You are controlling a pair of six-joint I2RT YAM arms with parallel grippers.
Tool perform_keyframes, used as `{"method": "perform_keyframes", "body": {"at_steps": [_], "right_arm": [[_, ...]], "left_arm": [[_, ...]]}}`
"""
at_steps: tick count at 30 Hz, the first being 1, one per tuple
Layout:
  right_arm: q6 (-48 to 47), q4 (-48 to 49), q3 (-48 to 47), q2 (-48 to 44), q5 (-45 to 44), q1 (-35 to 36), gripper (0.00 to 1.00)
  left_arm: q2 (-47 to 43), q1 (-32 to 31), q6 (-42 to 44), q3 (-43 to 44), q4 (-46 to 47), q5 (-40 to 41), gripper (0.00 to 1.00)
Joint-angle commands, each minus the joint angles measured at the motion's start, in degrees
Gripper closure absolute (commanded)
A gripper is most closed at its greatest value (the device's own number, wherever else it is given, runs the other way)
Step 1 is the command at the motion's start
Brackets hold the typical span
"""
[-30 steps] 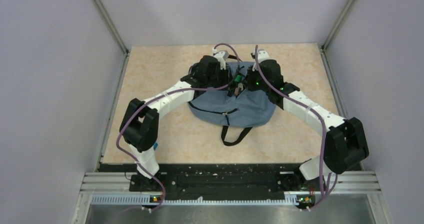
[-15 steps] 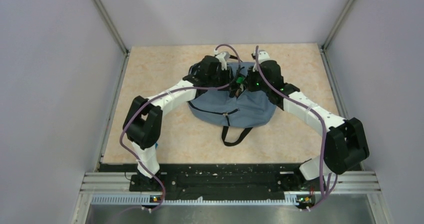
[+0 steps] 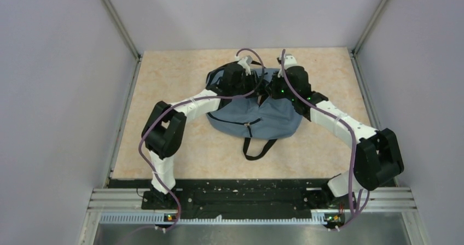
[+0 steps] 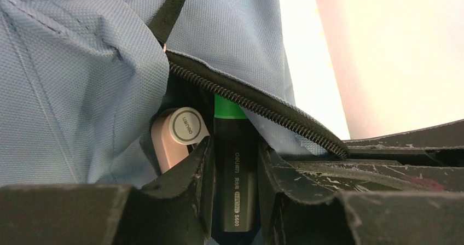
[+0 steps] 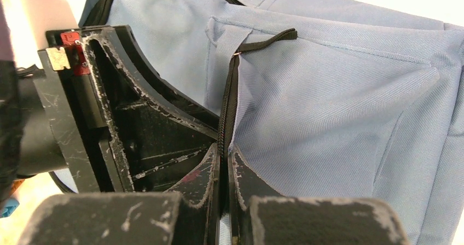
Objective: Pack the student bag
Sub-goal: Place the stationery in the student bag, then adjust the student bag at the center of the board.
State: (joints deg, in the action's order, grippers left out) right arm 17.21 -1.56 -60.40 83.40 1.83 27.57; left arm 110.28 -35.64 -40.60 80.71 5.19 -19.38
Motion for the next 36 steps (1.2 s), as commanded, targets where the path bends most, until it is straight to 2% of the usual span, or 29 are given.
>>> {"method": "perform_keyframes", "body": {"at_steps": [1, 5, 10, 13, 14, 22, 27, 36], "right_arm": [[1.65, 4.89, -0.71, 0.39, 2.41, -0.24, 1.0], [1.72, 5.21, -0.57, 1.02, 1.97, -0.24, 1.0], [1.75, 5.12, -0.52, 1.07, 1.89, -0.24, 1.0], [1.58, 4.91, -0.63, 0.66, 1.47, -0.22, 1.0], [1.53, 4.83, -0.64, 0.5, 1.37, -0.24, 1.0], [0.66, 3.96, 0.01, -0.43, 0.93, -0.24, 1.0], [2.17, 6.7, 3.34, 0.33, 3.39, -0.17, 1.0], [3.29, 7.44, 4.88, 5.37, 4.63, 1.84, 1.0]], "left_arm": [[0.56, -1.61, -5.21, -0.71, 12.23, -1.76, 0.81], [0.75, -2.41, -5.65, -3.74, 12.88, -1.74, 0.76], [-2.36, -2.42, -2.58, -7.52, 10.24, 1.85, 0.55], [-4.98, -2.44, 0.46, -8.16, 7.38, 4.26, 0.38], [-5.91, -2.42, 1.47, -8.35, 6.79, 4.91, 0.36], [-14.82, -2.34, 10.15, -10.83, -1.1, 14.77, 0.33], [-17.14, -2.33, 12.29, -12.33, -4.38, 20.64, 0.31], [-12.47, -1.42, 10.72, -11.85, -1.97, 18.04, 0.27]]}}
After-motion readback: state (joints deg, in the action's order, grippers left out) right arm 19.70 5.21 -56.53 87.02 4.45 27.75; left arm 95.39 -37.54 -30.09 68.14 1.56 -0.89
